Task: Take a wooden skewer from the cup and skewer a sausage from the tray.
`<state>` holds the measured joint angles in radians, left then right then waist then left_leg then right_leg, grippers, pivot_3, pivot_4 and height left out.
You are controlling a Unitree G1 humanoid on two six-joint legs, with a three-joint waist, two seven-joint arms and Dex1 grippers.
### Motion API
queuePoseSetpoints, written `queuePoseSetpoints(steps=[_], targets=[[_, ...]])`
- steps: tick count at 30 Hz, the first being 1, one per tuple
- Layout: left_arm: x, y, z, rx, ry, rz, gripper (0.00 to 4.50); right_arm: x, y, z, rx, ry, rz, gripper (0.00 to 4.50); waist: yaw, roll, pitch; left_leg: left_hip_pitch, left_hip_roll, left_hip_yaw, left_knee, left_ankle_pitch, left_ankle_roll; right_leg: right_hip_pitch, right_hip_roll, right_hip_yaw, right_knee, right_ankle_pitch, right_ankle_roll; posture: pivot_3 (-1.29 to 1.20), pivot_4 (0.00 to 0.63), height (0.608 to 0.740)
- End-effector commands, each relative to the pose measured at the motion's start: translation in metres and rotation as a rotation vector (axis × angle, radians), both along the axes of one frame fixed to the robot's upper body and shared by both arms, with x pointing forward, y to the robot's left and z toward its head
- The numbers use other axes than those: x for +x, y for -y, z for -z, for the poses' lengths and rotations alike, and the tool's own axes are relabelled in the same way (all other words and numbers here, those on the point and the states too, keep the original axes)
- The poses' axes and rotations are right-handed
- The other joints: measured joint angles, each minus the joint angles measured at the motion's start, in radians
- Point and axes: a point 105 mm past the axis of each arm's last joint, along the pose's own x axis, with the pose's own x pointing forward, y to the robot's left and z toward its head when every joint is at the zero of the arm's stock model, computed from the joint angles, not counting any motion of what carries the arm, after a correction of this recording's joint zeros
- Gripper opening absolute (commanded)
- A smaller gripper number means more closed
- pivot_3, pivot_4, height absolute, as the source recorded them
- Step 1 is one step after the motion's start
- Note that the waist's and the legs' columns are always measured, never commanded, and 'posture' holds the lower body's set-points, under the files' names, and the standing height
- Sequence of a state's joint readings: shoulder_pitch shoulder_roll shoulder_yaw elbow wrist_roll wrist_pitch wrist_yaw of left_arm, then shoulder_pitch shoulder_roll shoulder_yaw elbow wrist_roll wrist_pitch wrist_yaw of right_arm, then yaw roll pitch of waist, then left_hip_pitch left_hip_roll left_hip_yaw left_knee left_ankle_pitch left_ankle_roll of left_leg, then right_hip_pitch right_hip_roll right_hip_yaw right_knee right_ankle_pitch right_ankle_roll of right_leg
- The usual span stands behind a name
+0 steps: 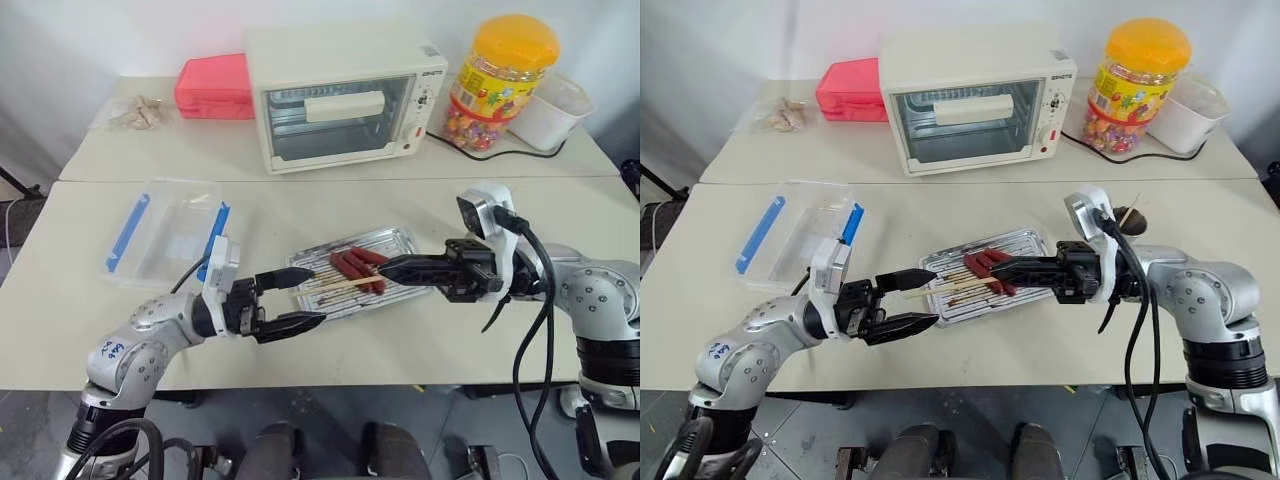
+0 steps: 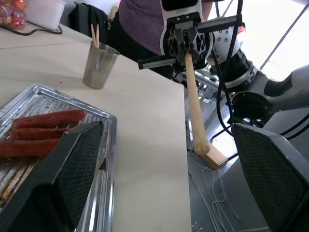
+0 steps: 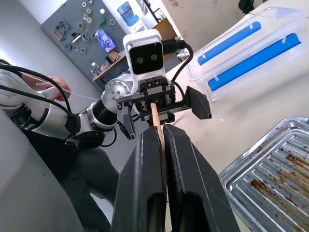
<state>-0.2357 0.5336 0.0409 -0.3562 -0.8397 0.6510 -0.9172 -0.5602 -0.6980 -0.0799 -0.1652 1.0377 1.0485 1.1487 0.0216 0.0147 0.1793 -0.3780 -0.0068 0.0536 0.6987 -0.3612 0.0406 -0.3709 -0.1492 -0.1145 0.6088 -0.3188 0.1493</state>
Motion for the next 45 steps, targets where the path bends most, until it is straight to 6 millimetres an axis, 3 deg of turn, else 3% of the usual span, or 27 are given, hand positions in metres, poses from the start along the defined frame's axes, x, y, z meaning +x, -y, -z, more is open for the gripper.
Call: queuePoseSetpoints(steps=[1, 6, 7, 22, 29, 32, 38, 43, 45], targets=[[-0.005, 0.003, -0.015, -0.032, 0.039, 0.035, 4.5, -0.003, -0.005, -0.004, 0.016, 0.039, -0.015, 0.01, 0.0, 0.0, 0.0, 0.0, 0.0, 0.0, 0.0, 0.0, 0.0, 0.0, 0.0, 0.0, 0.0, 0.0, 0.0, 0.0, 0.15, 0.74], [-0.008, 0.006, -0.013, -0.036, 0.028, 0.052, 4.5, -0.002, -0.007, 0.002, 0.009, 0.033, -0.013, 0.01, 0.0, 0.0, 0.0, 0.0, 0.0, 0.0, 0.0, 0.0, 0.0, 0.0, 0.0, 0.0, 0.0, 0.0, 0.0, 0.0, 0.15, 0.74], [-0.008, 0.006, -0.013, -0.036, 0.026, 0.052, 4.31, -0.003, -0.008, 0.002, 0.009, 0.032, -0.017, 0.0, 0.0, 0.0, 0.0, 0.0, 0.0, 0.0, 0.0, 0.0, 0.0, 0.0, 0.0, 0.0, 0.0, 0.0, 0.0, 0.0, 0.15, 0.74], [-0.007, 0.008, -0.009, -0.03, 0.021, 0.037, 0.02, -0.001, -0.012, 0.007, 0.01, 0.033, -0.022, 0.0, 0.0, 0.0, 0.0, 0.0, 0.0, 0.001, 0.0, 0.0, 0.0, 0.0, 0.0, 0.0, 0.0, 0.0, 0.0, 0.0, 0.15, 0.74], [-0.006, 0.008, -0.008, -0.041, 0.009, 0.02, 0.02, 0.004, -0.009, 0.008, -0.002, -0.014, 0.006, 0.0, 0.0, 0.0, 0.0, 0.0, 0.0, 0.001, 0.0, 0.0, 0.0, 0.0, 0.0, 0.0, 0.0, 0.0, 0.0, 0.0, 0.15, 0.74], [-0.005, 0.008, -0.009, -0.048, 0.01, 0.013, 0.0, 0.009, -0.006, 0.007, -0.007, -0.018, 0.037, 0.69, 0.0, 0.0, 0.0, 0.0, 0.0, 0.001, 0.0, 0.0, 0.0, 0.0, 0.0, 0.0, 0.0, 0.0, 0.0, 0.0, 0.15, 0.74], [-0.001, 0.001, -0.009, -0.039, 0.027, -0.022, 0.0, 0.013, 0.011, 0.011, -0.072, 0.028, 0.1, 2.69, 0.002, 0.0, 0.0, 0.0, 0.0, 0.001, 0.0, 0.0, 0.0, 0.0, 0.0, 0.0, 0.0, 0.0, 0.0, 0.0, 0.15, 0.74], [0.0, -0.035, 0.002, 0.017, 0.047, -0.181, 0.0, 0.022, 0.05, 0.012, -0.147, 0.179, 0.291, 4.38, 0.001, 0.0, 0.0, 0.0, 0.0, 0.002, -0.001, 0.0, 0.0, -0.001, 0.0, 0.0, -0.001, 0.0, 0.0, 0.0, 0.15, 0.74], [-0.001, -0.05, 0.005, 0.036, 0.071, -0.258, 0.0, 0.018, 0.064, 0.018, -0.203, 0.228, 0.337, 4.45, 0.001, -0.001, 0.0, 0.0, 0.0, 0.003, -0.002, 0.0, 0.0, -0.002, 0.0, 0.0, -0.001, 0.0, 0.0, 0.0, 0.15, 0.74]])
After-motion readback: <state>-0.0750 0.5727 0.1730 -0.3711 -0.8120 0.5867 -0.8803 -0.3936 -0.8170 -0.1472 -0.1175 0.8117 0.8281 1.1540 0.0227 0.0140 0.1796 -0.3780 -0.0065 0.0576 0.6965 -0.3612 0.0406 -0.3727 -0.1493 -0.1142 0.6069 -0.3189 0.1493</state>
